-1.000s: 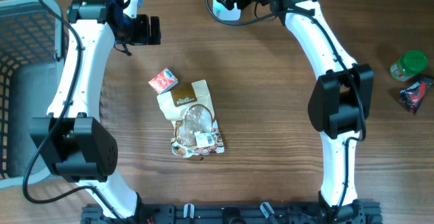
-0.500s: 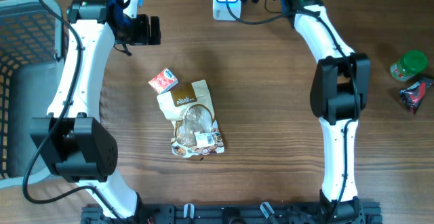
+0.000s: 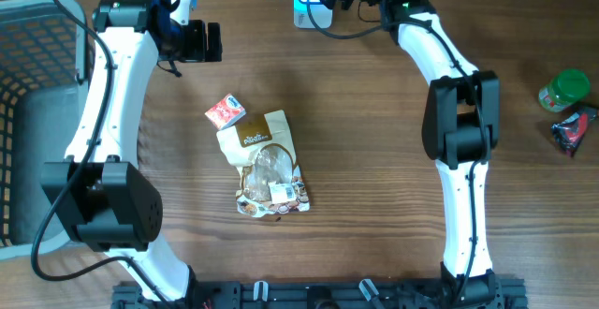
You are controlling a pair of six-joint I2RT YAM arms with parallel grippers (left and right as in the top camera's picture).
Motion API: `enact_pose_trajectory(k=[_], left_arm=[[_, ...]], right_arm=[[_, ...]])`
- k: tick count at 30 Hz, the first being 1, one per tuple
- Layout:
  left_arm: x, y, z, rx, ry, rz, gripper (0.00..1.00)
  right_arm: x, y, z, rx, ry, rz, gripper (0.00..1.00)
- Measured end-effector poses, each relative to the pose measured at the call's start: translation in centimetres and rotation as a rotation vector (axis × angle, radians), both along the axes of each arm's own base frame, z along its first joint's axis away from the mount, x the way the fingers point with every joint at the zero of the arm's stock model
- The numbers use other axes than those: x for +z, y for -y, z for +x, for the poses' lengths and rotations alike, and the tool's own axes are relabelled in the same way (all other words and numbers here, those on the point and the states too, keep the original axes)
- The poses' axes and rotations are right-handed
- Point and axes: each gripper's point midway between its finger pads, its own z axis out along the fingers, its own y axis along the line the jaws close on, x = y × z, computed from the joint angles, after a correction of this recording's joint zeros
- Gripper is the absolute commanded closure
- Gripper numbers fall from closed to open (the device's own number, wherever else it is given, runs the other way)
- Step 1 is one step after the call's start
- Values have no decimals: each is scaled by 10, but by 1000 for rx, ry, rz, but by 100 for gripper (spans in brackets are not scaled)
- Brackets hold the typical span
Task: Scan the item barcode
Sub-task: 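Carry the mouthwash bottle with the right gripper to the white scanner, then move the bottle right and set it down at the table's right edge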
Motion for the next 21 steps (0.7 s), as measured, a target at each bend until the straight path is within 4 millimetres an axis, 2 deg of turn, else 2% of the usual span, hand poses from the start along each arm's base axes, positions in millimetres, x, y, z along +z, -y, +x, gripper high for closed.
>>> enact_pose_trajectory(k=[7,9,21], left_arm=[[0,0,0,0,0,0,0],[0,0,0,0,0,0,0],[0,0,0,0,0,0,0]], right_arm=[[-24,3,9,-34,-11,-10,42],[-22,8,13,-46,26,-3,46],[-19,17,21,-84,48,-4,45]])
